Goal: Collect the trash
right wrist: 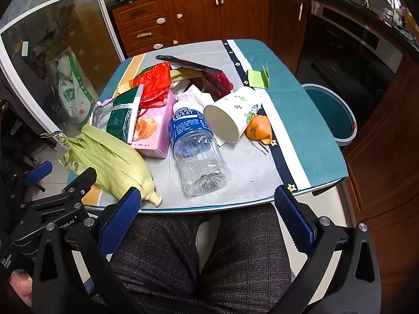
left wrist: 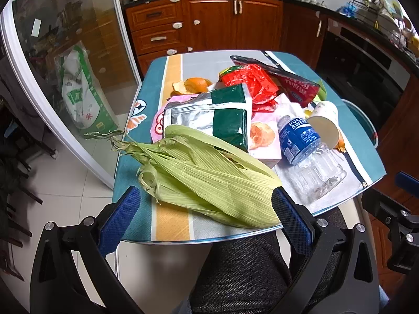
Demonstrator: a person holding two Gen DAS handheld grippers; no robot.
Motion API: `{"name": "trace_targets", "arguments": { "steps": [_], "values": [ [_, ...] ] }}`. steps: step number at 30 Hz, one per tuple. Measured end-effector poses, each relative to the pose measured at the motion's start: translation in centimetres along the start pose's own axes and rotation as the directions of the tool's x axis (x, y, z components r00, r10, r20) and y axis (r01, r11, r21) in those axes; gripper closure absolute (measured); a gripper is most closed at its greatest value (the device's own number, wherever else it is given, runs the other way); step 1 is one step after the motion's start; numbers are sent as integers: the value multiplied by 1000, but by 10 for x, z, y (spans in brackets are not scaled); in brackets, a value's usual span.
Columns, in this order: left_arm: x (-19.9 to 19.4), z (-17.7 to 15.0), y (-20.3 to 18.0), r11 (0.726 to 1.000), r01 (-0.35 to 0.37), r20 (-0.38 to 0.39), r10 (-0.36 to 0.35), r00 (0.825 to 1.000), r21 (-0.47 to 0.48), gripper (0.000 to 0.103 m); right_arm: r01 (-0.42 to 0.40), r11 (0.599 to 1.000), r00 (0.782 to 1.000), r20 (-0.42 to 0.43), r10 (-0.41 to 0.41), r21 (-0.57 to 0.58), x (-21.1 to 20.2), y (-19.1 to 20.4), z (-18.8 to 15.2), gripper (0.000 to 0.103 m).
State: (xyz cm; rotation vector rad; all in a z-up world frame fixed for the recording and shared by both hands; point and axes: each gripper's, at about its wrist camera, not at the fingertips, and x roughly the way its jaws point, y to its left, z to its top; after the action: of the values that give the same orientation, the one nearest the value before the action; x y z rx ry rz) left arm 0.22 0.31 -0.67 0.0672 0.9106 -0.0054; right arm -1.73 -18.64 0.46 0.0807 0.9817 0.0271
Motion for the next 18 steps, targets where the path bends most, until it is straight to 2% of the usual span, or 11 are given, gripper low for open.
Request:
{"name": "trace_targets", "arguments": {
  "steps": [18],
  "values": [
    [8, -1, 0, 1000, -6, -35, 6, 999, -8, 3, -7, 1000, 1000, -19, 7, 5, 4, -1, -1, 5]
  ]
}}
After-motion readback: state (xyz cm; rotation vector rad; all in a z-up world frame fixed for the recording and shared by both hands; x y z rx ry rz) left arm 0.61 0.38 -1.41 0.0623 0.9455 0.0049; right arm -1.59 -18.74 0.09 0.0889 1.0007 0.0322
